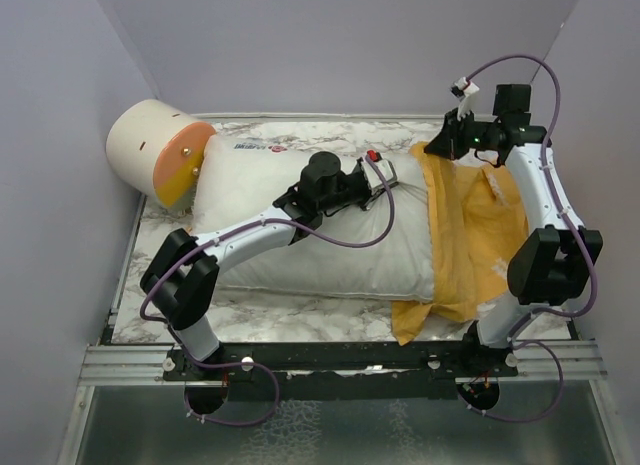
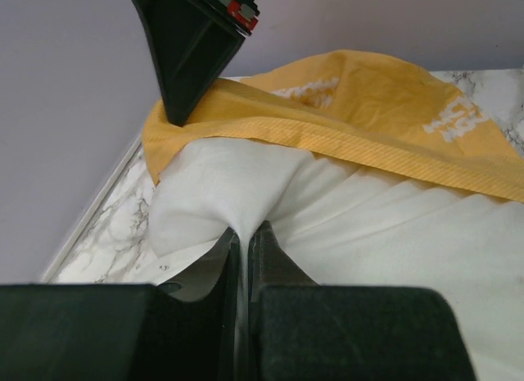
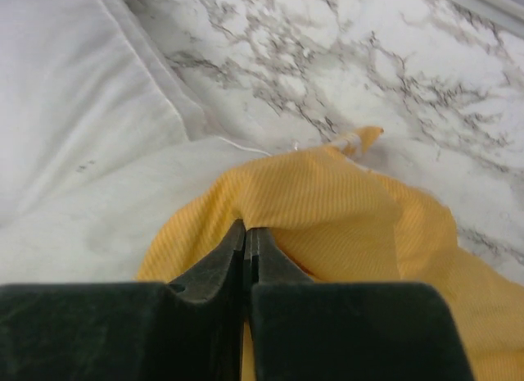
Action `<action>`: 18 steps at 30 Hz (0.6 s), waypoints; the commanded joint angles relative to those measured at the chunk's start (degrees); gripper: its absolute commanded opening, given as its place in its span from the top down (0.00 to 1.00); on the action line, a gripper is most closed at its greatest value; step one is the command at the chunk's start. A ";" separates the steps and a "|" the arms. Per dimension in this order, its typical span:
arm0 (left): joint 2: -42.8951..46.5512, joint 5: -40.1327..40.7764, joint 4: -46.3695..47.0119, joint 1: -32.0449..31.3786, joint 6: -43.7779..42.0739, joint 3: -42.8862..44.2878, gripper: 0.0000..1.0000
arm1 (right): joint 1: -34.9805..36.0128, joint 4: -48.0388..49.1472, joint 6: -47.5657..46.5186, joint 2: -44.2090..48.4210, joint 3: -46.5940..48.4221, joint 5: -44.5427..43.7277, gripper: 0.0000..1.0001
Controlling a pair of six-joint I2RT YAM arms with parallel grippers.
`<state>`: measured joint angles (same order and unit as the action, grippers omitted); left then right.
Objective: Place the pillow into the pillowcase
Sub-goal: Stuff the pillow into the pillowcase.
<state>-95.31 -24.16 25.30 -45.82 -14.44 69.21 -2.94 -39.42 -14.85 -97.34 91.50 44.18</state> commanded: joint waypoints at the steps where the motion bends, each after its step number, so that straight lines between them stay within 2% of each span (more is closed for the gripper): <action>1: -1.47 -5.85 9.35 -0.57 1.94 4.53 1.00 | 3.12 0.14 2.67 0.30 8.22 12.97 0.99; 6: -3.41 -7.17 11.03 -0.52 2.76 8.09 1.00 | 6.66 1.35 8.74 -3.13 13.33 22.21 0.99; 8: -3.19 -6.35 11.59 -0.50 2.32 8.08 1.00 | 6.80 1.86 9.65 -3.97 13.23 19.54 0.99; 10: -2.97 -3.93 11.97 -0.54 1.61 7.95 1.00 | 6.68 0.63 8.38 -4.43 11.97 12.06 0.96; 12: -3.27 -0.34 12.28 -0.18 1.27 6.93 1.00 | 6.08 -1.16 6.10 -4.94 10.46 6.08 0.90; 16: -6.72 5.81 10.65 2.42 4.86 6.55 1.00 | 2.40 -0.76 3.90 -2.69 5.62 2.81 0.67; 17: -7.92 7.33 9.57 3.01 6.13 7.00 0.92 | 1.39 0.11 3.64 -1.09 4.29 1.99 0.61; 18: -9.02 9.83 8.80 3.55 8.13 7.63 0.81 | 0.49 0.78 3.08 0.61 3.11 1.59 0.55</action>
<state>-101.19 -22.46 30.00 -44.86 -11.22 74.50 1.19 -39.83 -9.72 -101.54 98.83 50.65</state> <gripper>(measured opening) 0.056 0.331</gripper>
